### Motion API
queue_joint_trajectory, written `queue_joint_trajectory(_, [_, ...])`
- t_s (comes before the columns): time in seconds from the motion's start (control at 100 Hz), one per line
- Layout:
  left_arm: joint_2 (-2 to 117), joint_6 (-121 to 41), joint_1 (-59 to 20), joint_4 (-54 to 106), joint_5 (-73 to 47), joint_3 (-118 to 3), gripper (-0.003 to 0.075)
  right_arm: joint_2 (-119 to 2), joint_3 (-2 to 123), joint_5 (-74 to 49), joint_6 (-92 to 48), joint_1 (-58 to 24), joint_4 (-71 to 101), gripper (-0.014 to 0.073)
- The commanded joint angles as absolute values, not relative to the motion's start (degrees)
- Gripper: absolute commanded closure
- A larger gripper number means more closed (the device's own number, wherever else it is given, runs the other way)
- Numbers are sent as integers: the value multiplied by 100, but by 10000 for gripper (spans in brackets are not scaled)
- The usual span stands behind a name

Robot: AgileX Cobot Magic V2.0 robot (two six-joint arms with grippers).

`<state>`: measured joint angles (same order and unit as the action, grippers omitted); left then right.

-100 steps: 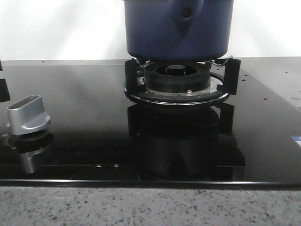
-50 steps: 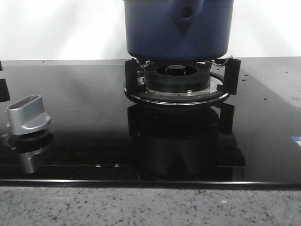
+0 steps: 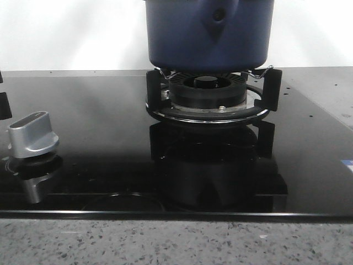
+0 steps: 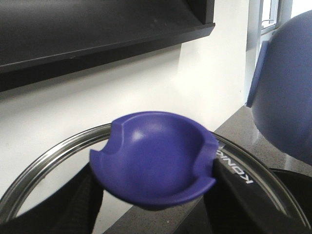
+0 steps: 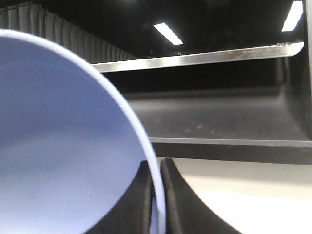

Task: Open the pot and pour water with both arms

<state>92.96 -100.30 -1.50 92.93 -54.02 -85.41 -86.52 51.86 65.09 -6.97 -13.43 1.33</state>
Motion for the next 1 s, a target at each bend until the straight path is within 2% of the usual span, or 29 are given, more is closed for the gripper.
queue_joint_trajectory(0.0, [8977, -9980, -139, 9918, -5488, -8774, 399, -8450, 5354, 7077, -695, -1336, 93, 650])
queue_joint_trajectory(0.26, [8977, -9980, -139, 9918, -5488, -8774, 399, -8428, 5368, 6632, -695, -1336, 84, 650])
queue_joint_trajectory(0.47, [8977, -9980, -174, 9918, -5636, -8774, 399, -8099, 5693, 5047, -695, -1336, 84, 650])
queue_joint_trajectory(0.61, [8977, -9980, -366, 9918, -5625, -8774, 399, -7711, 6151, 3127, -695, -1191, 219, 650])
queue_joint_trajectory(0.73, [8977, -9980, -592, 9918, -5625, -8774, 399, -7466, 6792, 994, -695, -875, 749, 650])
queue_joint_trajectory(0.87, [8977, -9980, -906, 9918, -5625, -8774, 399, -7372, 7732, -1781, -695, -114, 949, 650])
queue_joint_trajectory(0.99, [8977, -9980, -1160, 9918, -5616, -8774, 399, -7407, 8210, -3556, -672, 756, 949, 650])
